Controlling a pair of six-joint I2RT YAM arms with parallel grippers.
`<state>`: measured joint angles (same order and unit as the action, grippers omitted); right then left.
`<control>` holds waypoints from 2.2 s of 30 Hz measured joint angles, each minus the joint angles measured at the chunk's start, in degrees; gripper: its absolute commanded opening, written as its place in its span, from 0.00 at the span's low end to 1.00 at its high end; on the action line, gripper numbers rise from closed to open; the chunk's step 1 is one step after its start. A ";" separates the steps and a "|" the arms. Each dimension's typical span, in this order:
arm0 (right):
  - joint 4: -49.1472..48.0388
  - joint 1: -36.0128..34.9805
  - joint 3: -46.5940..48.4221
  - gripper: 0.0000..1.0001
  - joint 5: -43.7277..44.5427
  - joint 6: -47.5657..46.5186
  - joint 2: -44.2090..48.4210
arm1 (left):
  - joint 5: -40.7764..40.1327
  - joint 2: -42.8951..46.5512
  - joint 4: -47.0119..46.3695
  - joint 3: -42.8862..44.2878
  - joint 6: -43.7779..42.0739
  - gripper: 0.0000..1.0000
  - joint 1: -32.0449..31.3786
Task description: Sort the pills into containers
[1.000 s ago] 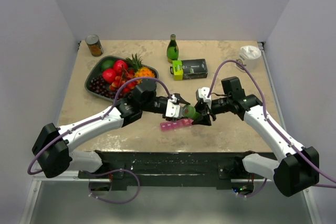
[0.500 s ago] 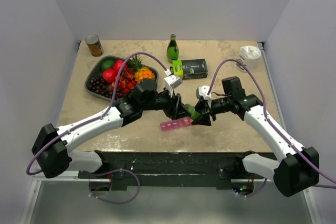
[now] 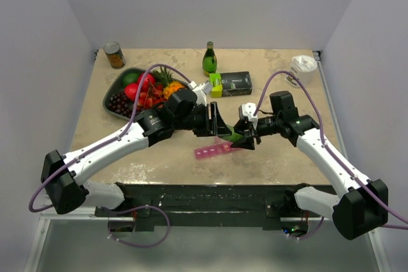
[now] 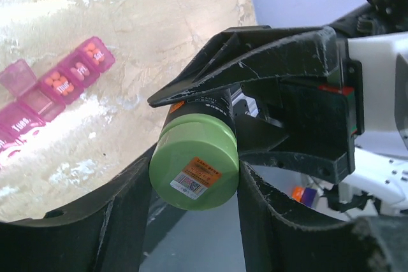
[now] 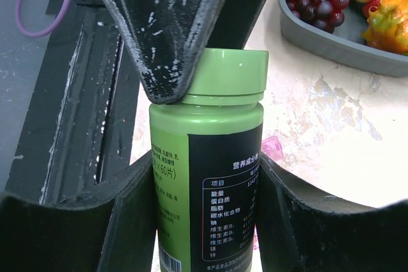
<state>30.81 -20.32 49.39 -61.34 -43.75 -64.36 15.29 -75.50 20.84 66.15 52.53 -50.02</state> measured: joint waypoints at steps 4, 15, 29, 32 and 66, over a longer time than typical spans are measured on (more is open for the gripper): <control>-0.02 0.09 0.00 0.00 0.28 -0.20 0.00 | -0.22 -0.96 1.88 1.27 4.66 0.00 0.17; 0.87 0.52 -0.02 0.00 2.12 -0.83 0.02 | 12.07 -2.16 -5.62 -4.04 23.71 0.00 6.10; 2.19 0.52 -0.13 0.00 3.39 -1.27 0.04 | 15.67 4.57 -10.47 -8.70 27.10 0.00 11.76; 2.21 0.55 -0.13 0.00 3.39 -1.29 0.04 | 15.37 6.71 -9.62 -9.81 21.53 0.00 13.94; 2.36 2.71 -0.13 0.00 3.34 -1.27 0.04 | -22.97 11.02 8.61 -32.28 -14.67 0.47 16.26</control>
<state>33.17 -17.61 49.25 -58.00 -45.01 -64.31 -7.68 -64.49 29.45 33.87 37.87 -33.76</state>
